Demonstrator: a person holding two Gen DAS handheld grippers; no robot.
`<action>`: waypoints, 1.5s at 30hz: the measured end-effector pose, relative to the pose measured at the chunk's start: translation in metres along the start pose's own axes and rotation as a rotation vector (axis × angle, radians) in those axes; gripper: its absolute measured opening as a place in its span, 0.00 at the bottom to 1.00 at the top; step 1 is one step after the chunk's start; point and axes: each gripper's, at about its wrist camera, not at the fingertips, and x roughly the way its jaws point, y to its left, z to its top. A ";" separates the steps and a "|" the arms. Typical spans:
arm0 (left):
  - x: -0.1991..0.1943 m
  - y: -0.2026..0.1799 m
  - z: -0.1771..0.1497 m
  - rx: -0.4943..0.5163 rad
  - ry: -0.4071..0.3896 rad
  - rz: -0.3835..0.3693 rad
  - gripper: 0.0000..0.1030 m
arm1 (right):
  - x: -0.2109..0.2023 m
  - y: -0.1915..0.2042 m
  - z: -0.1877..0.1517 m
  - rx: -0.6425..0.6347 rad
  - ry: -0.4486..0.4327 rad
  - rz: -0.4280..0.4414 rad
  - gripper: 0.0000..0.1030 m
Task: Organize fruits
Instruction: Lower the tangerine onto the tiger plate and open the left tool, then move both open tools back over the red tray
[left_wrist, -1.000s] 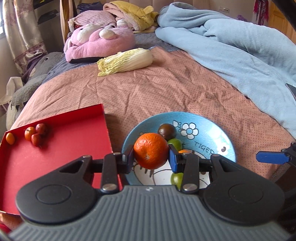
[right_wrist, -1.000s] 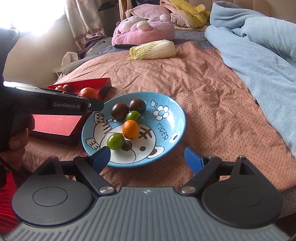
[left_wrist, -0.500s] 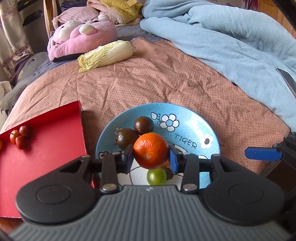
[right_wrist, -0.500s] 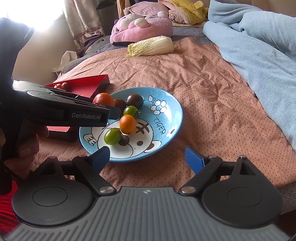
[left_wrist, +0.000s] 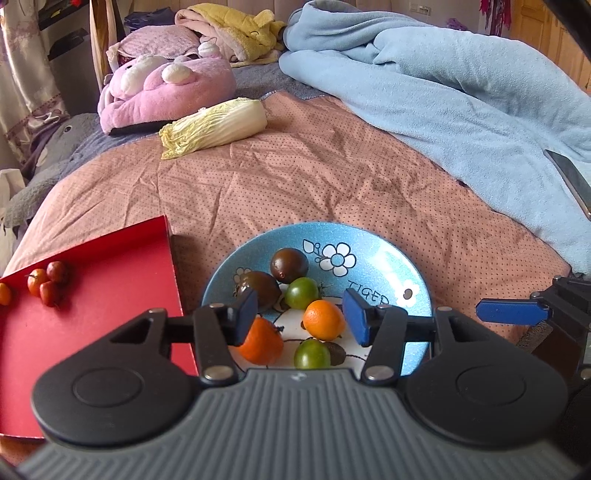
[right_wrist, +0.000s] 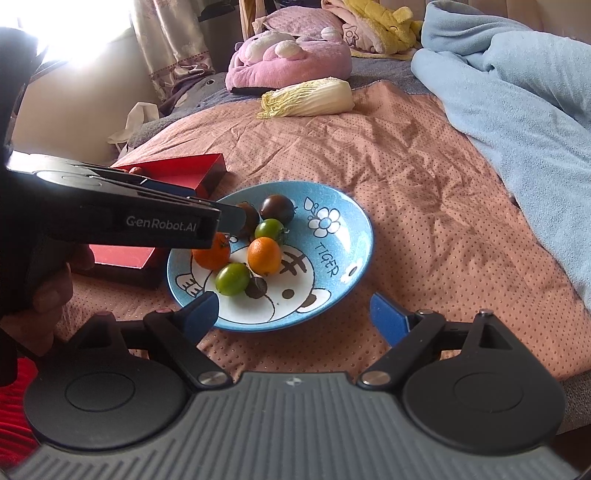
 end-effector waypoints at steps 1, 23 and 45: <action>-0.001 0.000 0.000 -0.001 -0.004 -0.003 0.53 | -0.001 0.001 0.001 -0.003 -0.002 0.001 0.89; -0.034 0.063 -0.006 -0.088 -0.063 0.045 0.53 | -0.004 0.019 0.009 -0.032 -0.018 0.007 0.93; -0.040 0.200 -0.016 -0.307 -0.058 0.336 0.53 | 0.004 0.048 0.019 -0.077 -0.002 0.032 0.97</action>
